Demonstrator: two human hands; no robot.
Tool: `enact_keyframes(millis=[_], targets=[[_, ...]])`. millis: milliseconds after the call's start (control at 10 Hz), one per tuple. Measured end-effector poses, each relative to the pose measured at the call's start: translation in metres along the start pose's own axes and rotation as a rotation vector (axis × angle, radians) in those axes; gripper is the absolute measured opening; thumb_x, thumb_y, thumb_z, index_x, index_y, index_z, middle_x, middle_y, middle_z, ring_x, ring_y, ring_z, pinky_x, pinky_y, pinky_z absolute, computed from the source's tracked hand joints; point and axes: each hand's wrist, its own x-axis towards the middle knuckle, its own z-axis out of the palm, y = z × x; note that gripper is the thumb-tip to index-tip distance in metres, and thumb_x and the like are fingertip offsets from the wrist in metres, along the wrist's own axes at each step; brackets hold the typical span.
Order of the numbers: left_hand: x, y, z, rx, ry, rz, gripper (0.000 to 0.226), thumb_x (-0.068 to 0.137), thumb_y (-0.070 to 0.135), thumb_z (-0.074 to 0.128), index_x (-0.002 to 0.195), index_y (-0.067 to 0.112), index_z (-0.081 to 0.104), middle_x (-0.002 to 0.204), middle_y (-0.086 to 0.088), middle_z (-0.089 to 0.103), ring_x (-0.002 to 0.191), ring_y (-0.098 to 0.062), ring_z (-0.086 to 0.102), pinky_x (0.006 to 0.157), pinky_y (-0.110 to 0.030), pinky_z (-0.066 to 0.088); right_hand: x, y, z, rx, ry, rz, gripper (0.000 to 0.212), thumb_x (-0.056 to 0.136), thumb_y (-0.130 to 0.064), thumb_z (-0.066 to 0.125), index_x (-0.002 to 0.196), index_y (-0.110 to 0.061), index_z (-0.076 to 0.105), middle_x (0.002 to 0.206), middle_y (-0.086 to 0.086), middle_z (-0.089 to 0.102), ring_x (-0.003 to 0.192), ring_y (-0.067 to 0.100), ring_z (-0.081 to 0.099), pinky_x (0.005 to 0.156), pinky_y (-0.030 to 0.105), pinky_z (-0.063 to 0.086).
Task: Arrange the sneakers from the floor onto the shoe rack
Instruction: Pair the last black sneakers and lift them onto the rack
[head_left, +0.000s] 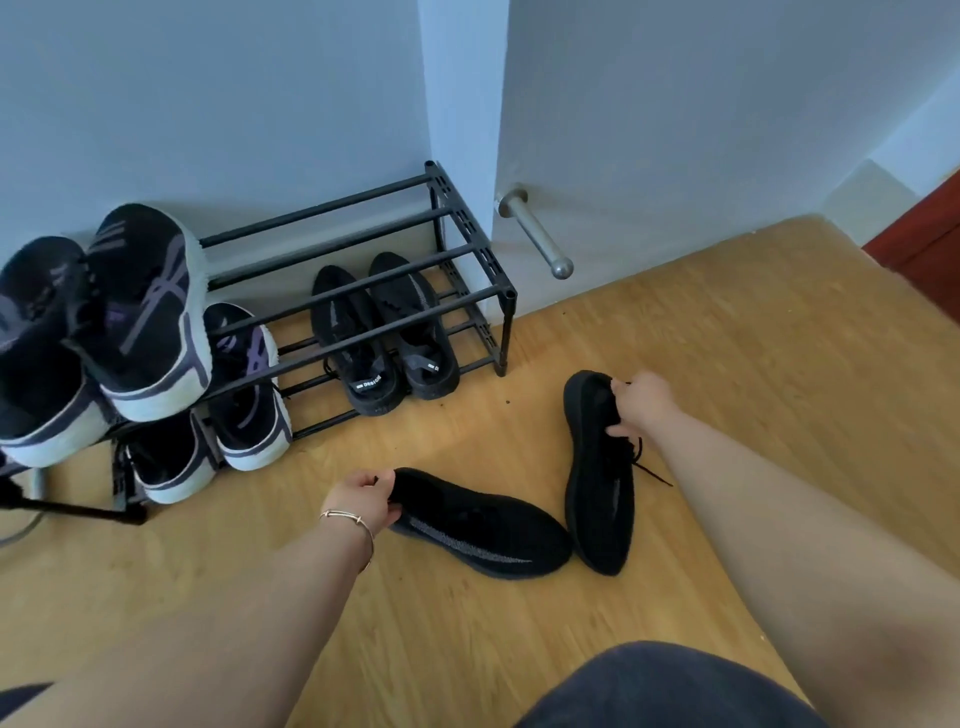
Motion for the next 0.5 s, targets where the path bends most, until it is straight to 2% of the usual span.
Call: enact_keyframes(millis=[100,200,300,400,500], targets=[[-0.006,-0.010,-0.016,-0.049,0.028,-0.010,0.013,0.098,0.024,0.060,0.096,0.014,0.068,0.097,-0.011,0.069,0.078,-0.024,0.073,0.064,-0.029,0.056,-0.003,0.010,0.013,0.246,0.042,0.101,0.047,0.106,-0.029,0.044,0.145,-0.004,0.042,0.134,0.010,0.064,0.066,0.013,0.055,0.054,0.022,0.053],[-0.008,-0.020,-0.031,-0.026,0.031,0.004,0.014,0.097,0.022,0.060,0.086,0.017,0.066,0.098,-0.015,0.070,0.082,-0.027,0.074,0.066,-0.030,0.056,-0.014,0.018,0.023,0.540,0.066,0.159,0.038,0.102,-0.009,0.046,0.138,0.002,0.049,0.138,0.024,0.057,0.070,0.021,0.058,0.073,0.038,0.064],[-0.007,-0.025,-0.043,-0.016,0.010,0.022,0.012,0.096,0.021,0.061,0.088,0.015,0.067,0.102,-0.019,0.071,0.086,-0.032,0.074,0.078,-0.041,0.061,-0.026,0.019,0.032,0.569,0.017,0.155,0.036,0.101,-0.003,0.044,0.136,0.006,0.049,0.140,0.027,0.054,0.093,0.032,0.066,0.069,0.035,0.062],[-0.004,-0.026,-0.052,-0.034,-0.027,0.015,0.013,0.098,0.020,0.060,0.091,0.011,0.066,0.099,-0.018,0.069,0.085,-0.033,0.074,0.085,-0.043,0.060,-0.042,0.012,0.037,0.596,0.006,0.302,0.013,0.100,-0.002,0.050,0.094,0.004,0.059,0.136,0.018,0.061,0.118,0.032,0.065,0.088,0.034,0.061],[0.001,-0.027,-0.059,0.004,-0.015,0.020,0.011,0.096,0.018,0.062,0.089,0.012,0.067,0.092,-0.014,0.071,0.079,-0.028,0.073,0.088,-0.045,0.059,-0.039,0.005,0.036,0.638,0.001,0.370,0.030,0.097,0.000,0.057,0.068,-0.002,0.051,0.132,0.017,0.064,0.120,0.031,0.063,0.104,0.039,0.051]])
